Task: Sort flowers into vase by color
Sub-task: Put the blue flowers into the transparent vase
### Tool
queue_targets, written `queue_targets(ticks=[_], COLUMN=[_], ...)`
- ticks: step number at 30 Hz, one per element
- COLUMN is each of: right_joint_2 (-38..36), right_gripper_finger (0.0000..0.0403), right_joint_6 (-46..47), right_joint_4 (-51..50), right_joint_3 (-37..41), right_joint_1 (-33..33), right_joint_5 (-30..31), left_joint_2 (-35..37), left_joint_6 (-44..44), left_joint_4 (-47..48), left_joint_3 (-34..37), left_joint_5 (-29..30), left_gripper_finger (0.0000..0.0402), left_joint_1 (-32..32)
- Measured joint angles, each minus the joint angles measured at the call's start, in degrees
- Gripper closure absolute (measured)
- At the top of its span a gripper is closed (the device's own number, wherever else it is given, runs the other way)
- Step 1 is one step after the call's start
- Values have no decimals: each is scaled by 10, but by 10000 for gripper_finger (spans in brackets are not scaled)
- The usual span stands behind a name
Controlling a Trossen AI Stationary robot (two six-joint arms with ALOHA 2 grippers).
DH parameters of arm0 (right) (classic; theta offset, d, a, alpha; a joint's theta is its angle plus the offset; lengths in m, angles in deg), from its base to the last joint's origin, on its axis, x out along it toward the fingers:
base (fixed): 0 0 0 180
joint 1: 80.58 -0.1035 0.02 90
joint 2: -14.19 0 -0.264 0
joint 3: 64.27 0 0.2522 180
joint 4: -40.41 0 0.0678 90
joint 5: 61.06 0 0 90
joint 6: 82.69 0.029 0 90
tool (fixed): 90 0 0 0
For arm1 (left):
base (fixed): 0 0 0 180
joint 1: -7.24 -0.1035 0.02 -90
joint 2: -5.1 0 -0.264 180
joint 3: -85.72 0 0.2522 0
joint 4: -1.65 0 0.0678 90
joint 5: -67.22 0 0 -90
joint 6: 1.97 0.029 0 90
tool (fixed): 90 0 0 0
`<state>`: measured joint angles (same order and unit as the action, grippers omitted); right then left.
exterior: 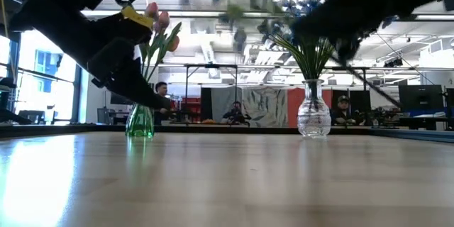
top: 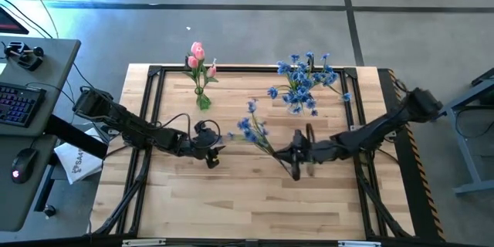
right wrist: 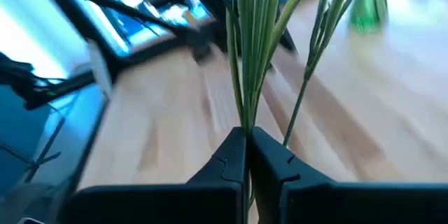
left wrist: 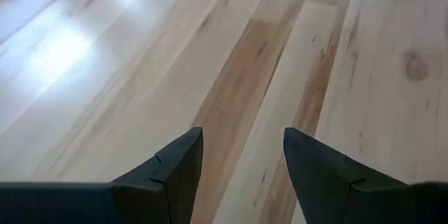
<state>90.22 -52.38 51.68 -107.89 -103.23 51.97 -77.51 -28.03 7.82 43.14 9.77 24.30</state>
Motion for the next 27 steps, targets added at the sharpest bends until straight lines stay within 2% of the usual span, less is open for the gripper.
queue_targets(ticks=[5,10,15,19,23,27], right_joint_2=[-24,-9,33,80,121,145], right_gripper_finger=[402,402,402,402,402,402], right_joint_6=[-135,-270,-383,-396,-394,-393], right_joint_4=[89,223,388,495,558,599], right_joint_3=[1,1,1,1,0,0], right_joint_1=[-39,-51,-31,-2,22,38], right_joint_5=[27,25,-52,-115,-124,-125], left_joint_2=[0,0,0,-3,-27,-64], left_joint_6=[45,138,233,288,336,347], left_joint_4=[-49,-128,-213,-287,-401,-500], left_joint_3=[0,0,0,0,0,-1], left_joint_5=[0,-1,-58,-103,-138,-172], left_gripper_finger=[213,213,213,213,213,213], left_joint_1=[0,5,11,11,9,1])
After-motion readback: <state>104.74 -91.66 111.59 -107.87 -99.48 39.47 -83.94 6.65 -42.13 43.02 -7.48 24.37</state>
